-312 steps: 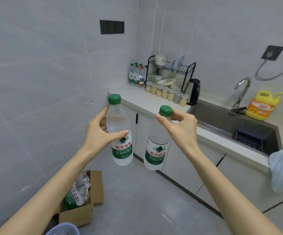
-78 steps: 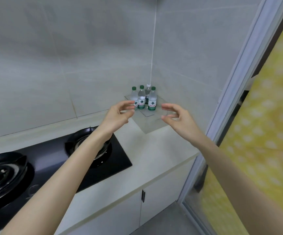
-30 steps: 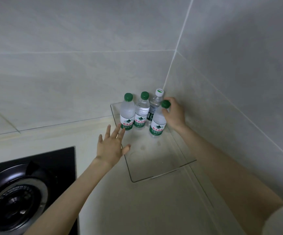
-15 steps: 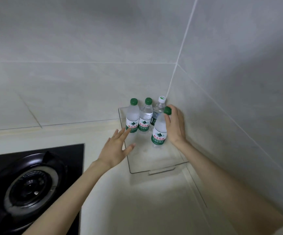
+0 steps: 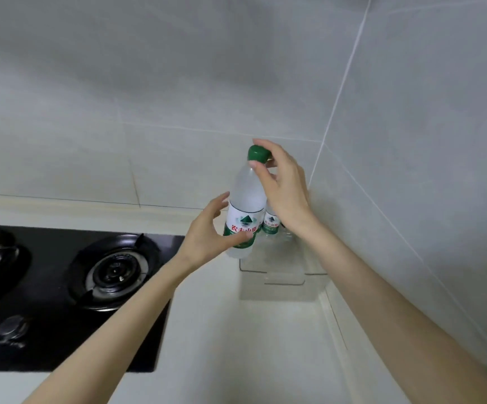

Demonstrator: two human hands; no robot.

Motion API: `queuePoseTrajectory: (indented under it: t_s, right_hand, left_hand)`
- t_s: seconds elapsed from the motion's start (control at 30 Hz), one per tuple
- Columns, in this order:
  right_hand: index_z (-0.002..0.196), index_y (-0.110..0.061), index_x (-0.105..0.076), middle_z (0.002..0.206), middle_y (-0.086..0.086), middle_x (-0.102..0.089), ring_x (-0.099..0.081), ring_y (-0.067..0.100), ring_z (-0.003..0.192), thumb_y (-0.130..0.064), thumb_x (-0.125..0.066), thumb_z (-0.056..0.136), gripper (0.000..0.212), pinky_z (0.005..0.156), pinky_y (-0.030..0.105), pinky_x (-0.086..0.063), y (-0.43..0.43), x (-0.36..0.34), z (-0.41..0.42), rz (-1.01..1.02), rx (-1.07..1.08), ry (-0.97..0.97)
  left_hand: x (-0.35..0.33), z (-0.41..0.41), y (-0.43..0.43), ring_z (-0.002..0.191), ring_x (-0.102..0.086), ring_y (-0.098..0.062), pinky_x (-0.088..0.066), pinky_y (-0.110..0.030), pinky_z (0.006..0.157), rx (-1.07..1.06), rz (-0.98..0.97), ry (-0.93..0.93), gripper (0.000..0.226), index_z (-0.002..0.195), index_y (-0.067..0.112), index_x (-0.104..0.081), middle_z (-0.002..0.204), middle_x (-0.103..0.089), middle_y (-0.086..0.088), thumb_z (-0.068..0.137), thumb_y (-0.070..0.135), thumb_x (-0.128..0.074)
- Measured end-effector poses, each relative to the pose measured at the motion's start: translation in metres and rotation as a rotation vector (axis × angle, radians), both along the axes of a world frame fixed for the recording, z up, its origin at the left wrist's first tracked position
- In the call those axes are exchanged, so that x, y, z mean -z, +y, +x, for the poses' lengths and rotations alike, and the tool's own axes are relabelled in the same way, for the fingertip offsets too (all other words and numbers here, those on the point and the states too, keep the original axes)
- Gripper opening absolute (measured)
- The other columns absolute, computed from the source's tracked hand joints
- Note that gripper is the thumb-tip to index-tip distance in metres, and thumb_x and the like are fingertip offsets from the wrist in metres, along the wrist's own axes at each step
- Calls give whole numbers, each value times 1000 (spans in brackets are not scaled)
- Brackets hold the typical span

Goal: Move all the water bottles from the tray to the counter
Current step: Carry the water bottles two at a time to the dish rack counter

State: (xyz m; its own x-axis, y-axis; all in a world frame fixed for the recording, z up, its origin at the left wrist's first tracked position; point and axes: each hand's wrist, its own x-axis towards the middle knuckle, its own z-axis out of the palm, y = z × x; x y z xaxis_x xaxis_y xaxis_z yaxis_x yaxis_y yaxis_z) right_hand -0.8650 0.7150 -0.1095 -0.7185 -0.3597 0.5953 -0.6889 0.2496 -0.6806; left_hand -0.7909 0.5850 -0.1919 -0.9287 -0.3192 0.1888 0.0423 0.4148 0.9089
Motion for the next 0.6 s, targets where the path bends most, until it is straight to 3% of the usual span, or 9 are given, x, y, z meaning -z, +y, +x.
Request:
queuePoseTrajectory:
  t_s: [0.07,0.17,0.23,0.37,0.47,0.6]
  right_hand:
    - [126,-20,-56,110,1,-64,-58,18,96,-21,-58,92,34,86,22,-50,-9,-7,23,2,-85,-24]
    - [122,-20,-60,102,-8,-64,-56,-1,85,-19,-62,90,31,73,3,-41,-24,-13,56,-18,-175,-77]
    - [118,-20,-63,97,-11,-64,-55,-8,79,-17,-66,88,31,73,3,-42,-37,-15,72,-58,-238,-116]
    - [115,-19,-65,101,-8,-69,-61,-2,85,-15,-71,84,32,81,10,-47,-57,-17,88,-91,-323,-188]
    - [117,-27,-63,111,-7,-67,-64,4,97,-22,-61,92,25,87,22,-53,-76,-10,95,-127,-376,-262]
    - [115,-26,-60,121,2,-63,-63,15,92,-26,-50,97,20,78,28,-59,-89,12,89,-225,-270,-475]
  left_hand:
    - [-8,24,-4,106,-58,-1,-46,-11,79,-30,48,19,80,129,31,-47,110,-62,20,61,31,-88]
    - [-13,58,-16,93,-68,-8,-55,-22,78,-44,95,10,67,112,28,-59,97,-71,10,53,32,-91]
    - [-14,80,-29,89,-70,-10,-58,-28,79,-82,106,20,63,104,28,-64,93,-74,7,47,37,-89]
    - [-15,105,-50,85,-71,-14,-59,-34,78,-162,123,11,48,96,29,-68,87,-75,5,53,24,-89]
    - [-16,121,-73,86,-71,-16,-59,-34,77,-198,109,-17,49,99,22,-68,89,-75,2,55,21,-90]
    - [-19,130,-101,86,-70,-14,-58,-27,74,-225,114,-23,39,93,21,-68,88,-74,2,60,18,-89]
